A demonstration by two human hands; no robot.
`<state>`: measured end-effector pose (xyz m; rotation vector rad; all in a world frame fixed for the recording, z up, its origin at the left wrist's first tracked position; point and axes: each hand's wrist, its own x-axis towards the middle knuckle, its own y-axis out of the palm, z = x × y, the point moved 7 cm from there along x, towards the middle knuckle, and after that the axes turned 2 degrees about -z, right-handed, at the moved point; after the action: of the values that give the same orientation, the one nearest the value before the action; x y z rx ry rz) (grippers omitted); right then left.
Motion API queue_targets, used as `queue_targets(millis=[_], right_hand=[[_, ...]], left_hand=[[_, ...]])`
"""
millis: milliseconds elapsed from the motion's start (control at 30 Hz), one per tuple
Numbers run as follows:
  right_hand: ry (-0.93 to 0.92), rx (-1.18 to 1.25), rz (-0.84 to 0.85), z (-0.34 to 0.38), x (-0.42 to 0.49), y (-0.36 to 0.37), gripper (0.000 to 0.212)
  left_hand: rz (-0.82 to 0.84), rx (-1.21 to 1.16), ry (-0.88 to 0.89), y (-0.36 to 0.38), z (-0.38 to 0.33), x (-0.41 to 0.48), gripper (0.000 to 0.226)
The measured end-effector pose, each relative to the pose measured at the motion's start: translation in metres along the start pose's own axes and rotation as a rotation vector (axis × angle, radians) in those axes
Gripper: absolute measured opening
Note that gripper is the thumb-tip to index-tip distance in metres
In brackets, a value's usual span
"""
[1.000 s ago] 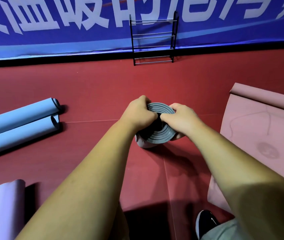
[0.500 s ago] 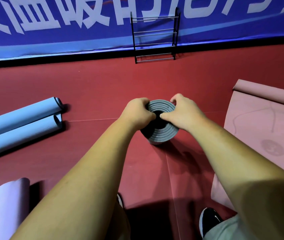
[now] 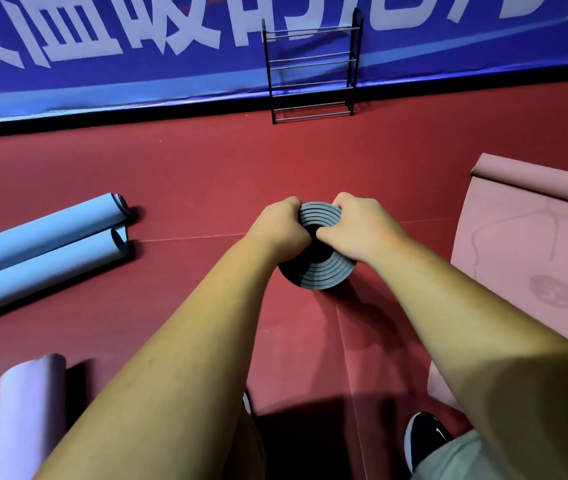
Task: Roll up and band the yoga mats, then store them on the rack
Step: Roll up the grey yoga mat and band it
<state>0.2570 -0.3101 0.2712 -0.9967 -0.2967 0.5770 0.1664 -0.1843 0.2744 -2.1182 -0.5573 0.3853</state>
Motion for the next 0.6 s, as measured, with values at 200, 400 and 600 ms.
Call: queue_targets(millis=[200, 400, 600], right_hand=[[-0.039, 0.047, 0.073, 0.009, 0.001, 0.009, 0.036], [-0.097, 0.112, 0.127, 0.025, -0.002, 0.020, 0.034], [-0.195, 0.202, 0.118, 0.039, -0.004, 0.029, 0.043]], left_hand=[[-0.002, -0.005, -0.023, -0.005, 0.013, -0.004, 0.027], [0.027, -0.051, -0.009, -0.014, 0.031, -0.010, 0.026], [0.064, -0.133, -0.006, -0.026, 0.053, -0.017, 0.027]])
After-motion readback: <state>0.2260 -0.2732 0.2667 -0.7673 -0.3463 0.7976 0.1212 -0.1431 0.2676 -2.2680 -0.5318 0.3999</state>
